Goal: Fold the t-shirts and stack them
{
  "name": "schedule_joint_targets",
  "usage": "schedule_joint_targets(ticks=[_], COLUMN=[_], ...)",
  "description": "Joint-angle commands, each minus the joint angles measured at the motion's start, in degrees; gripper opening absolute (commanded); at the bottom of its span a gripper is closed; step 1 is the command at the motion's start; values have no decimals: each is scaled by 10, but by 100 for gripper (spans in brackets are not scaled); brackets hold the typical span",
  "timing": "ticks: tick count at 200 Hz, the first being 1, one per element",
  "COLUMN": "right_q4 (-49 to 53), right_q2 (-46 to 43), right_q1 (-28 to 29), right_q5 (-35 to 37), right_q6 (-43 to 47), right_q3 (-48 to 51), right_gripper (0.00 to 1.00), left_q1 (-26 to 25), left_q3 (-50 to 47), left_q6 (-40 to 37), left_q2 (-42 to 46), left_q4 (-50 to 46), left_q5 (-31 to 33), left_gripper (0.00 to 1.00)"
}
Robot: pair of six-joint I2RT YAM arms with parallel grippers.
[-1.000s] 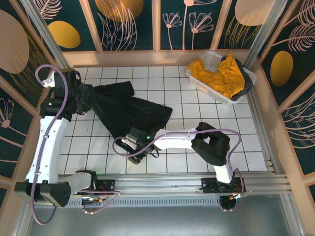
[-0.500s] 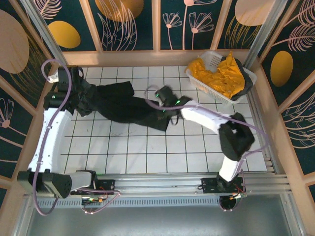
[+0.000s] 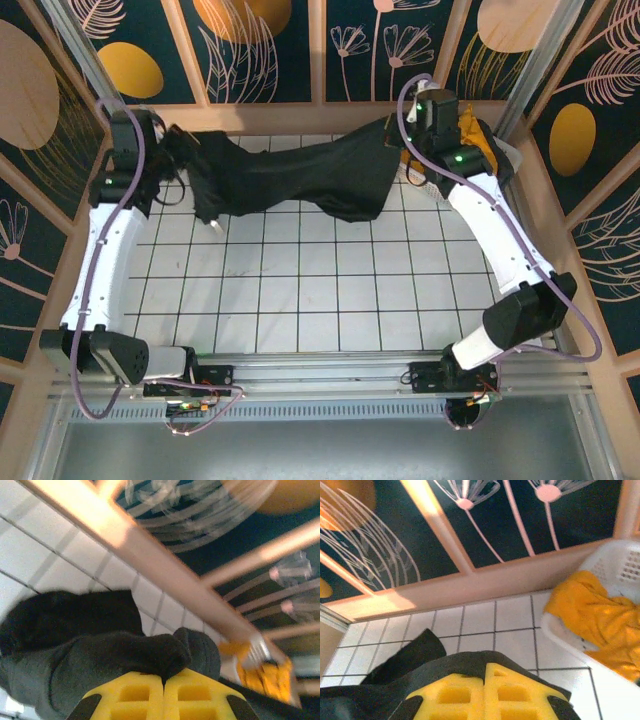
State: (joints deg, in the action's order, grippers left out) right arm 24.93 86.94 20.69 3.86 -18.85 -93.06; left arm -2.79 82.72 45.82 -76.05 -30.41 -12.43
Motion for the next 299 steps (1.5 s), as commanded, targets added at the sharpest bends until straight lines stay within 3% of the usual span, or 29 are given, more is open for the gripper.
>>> schedule_joint_targets(ticks=[1, 40, 47, 68, 77, 88, 103, 114, 167, 208, 273, 299], right_q4=[23, 50, 51, 62, 69, 76, 79, 78, 76, 69, 61, 60], right_q2=[-38, -71, -74, -71, -67, -67, -69, -71, -85, -93, -100, -101], right_q1=[-23, -91, -103, -124, -128, -128, -128, -128, -127, -127, -125, -125], right_q5=[8, 42, 42, 54, 61, 69, 75, 74, 58, 37, 17, 12], right_q6=[-26, -56, -59, -64, -68, -74, -79, -80, -63, -64, -70, -70], right_q3=[62, 151, 164, 189, 195, 200, 205, 209, 215, 232, 262, 268], right_gripper=[0, 0, 0, 0, 0, 0, 0, 0, 0, 0, 0, 0], left_q1=[-29, -169, -183, -186, -186, -186, -184, -178, -173, -196, -201, -201], left_q3=[-121, -315, -337, -364, -348, -323, -300, -301, -419, -445, -402, -396], left_q6=[15, 1, -3, -12, -15, -17, 1, 32, 192, 215, 210, 202], left_q2=[45, 102, 110, 142, 150, 148, 130, 113, 114, 63, -15, -68], left_q4=[70, 61, 49, 27, 7, -32, -92, -113, -5, 67, 109, 142], left_q5=[-200, -293, -284, -225, -176, -88, 40, 80, 1, -58, 3, -33], left_gripper=[0, 1, 15, 82, 93, 92, 82, 75, 52, 53, 52, 50])
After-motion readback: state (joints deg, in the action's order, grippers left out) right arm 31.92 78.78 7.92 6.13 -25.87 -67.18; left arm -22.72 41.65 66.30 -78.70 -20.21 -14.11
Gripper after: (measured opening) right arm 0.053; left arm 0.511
